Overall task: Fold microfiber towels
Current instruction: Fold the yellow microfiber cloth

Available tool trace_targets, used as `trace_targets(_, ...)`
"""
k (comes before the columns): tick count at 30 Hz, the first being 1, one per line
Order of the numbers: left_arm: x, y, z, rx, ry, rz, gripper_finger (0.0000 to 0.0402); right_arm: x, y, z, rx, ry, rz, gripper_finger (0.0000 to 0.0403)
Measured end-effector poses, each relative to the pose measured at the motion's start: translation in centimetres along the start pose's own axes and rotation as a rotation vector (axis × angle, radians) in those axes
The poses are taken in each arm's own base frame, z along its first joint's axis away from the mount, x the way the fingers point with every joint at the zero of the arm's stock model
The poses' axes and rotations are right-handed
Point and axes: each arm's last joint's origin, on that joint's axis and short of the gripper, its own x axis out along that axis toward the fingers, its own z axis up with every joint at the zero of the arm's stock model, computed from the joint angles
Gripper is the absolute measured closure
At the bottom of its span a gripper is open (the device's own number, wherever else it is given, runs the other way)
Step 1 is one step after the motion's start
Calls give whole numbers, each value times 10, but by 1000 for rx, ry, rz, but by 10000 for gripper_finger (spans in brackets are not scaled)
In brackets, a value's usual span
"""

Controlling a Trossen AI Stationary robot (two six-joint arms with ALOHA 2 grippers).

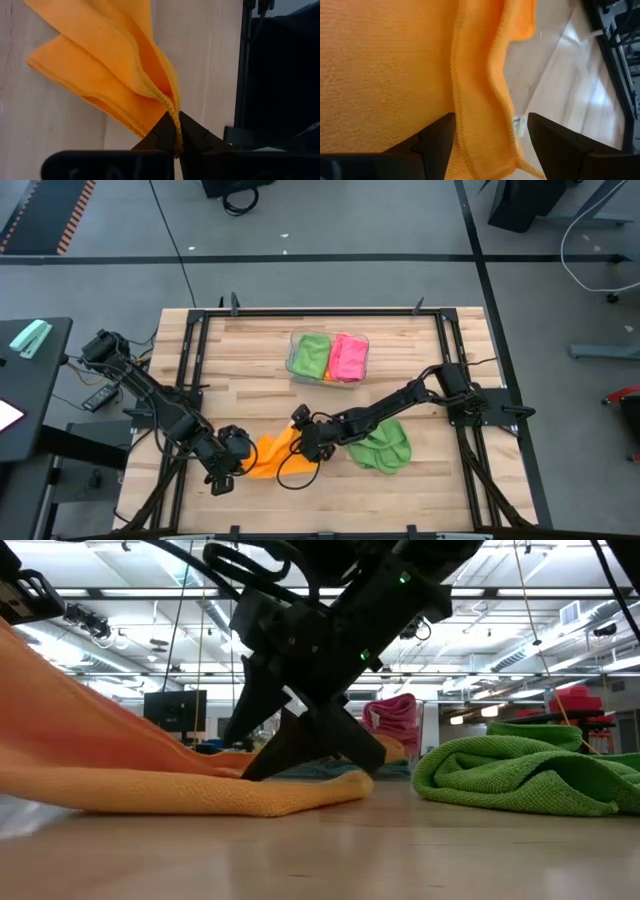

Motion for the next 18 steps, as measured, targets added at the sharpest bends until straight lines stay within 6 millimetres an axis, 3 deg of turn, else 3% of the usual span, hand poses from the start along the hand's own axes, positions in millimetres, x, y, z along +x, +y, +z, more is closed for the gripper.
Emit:
trace_targets(8, 0, 0, 0, 28, -2, -1, 369, 5, -11, -8, 31, -6, 3, 144)
trace_targets(18, 0, -2, -1, 71, -3, -9, 388, 9, -19, -18, 18, -39, 76, 177)
